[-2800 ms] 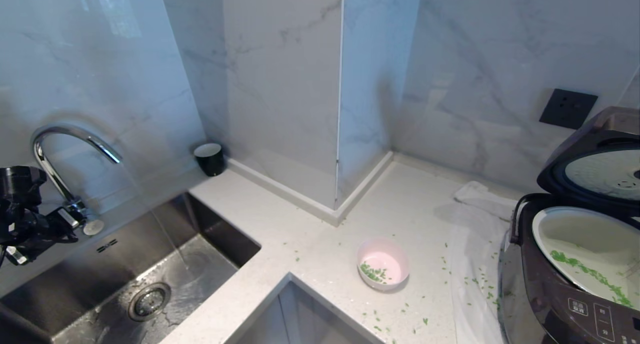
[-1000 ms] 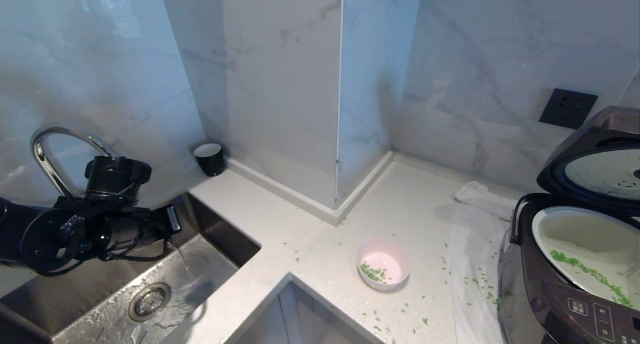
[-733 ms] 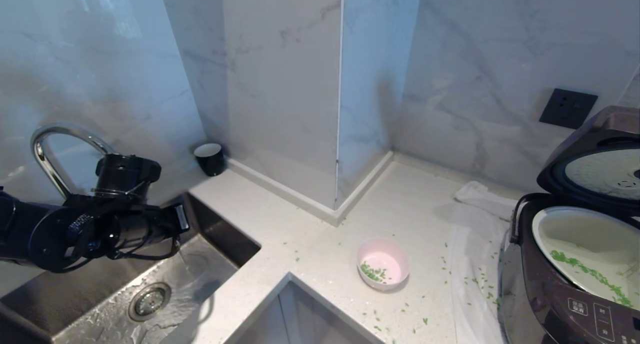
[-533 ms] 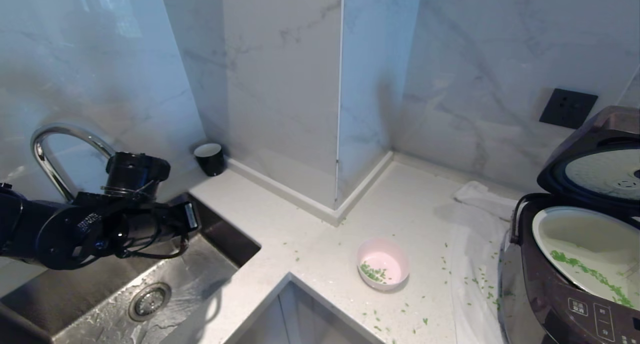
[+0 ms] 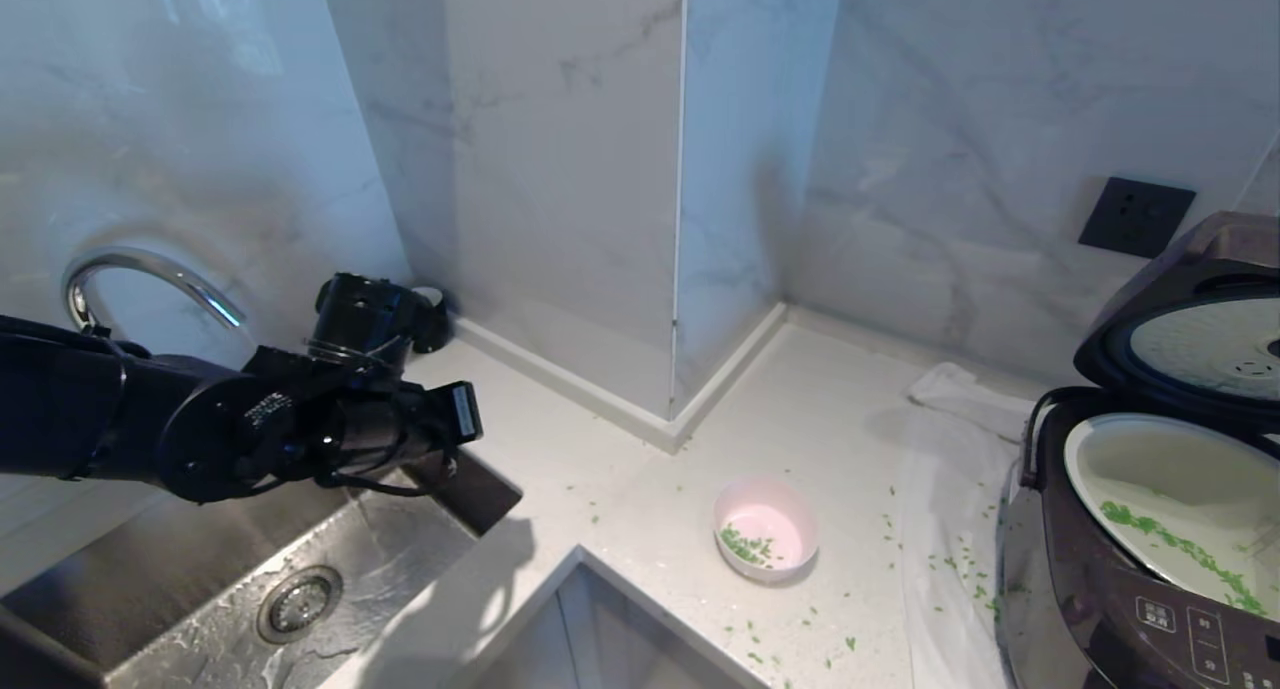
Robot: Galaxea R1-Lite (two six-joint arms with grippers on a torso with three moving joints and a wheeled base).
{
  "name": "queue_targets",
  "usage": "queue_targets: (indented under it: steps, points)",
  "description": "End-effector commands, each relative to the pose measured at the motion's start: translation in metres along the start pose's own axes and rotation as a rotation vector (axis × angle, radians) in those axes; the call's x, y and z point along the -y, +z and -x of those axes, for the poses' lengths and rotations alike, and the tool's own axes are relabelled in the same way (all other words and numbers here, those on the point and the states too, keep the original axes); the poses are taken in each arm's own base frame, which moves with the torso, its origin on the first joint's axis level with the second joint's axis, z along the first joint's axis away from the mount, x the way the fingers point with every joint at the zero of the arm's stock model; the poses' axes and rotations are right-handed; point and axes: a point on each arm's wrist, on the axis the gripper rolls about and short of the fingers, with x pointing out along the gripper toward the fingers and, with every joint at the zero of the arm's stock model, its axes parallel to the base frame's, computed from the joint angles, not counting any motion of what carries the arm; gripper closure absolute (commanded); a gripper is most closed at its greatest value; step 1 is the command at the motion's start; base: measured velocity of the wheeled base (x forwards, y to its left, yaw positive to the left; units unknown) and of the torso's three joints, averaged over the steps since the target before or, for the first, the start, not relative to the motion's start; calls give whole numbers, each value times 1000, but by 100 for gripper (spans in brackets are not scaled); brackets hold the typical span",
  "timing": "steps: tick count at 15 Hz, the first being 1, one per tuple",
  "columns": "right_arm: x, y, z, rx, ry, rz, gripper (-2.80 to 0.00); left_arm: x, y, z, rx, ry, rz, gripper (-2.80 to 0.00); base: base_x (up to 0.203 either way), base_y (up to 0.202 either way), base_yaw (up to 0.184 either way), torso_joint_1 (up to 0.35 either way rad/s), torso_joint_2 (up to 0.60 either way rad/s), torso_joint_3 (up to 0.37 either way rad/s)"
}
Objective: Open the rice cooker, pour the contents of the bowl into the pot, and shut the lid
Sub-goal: Pick up the bowl on the table
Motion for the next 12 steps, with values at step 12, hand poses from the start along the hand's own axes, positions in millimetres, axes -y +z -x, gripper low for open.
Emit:
queue_targets:
  steps: [12]
  points:
    - [0, 0, 0, 0, 1, 0, 0, 94, -28, -29, -98, -161, -120, 0, 0, 0, 0, 0, 0, 0]
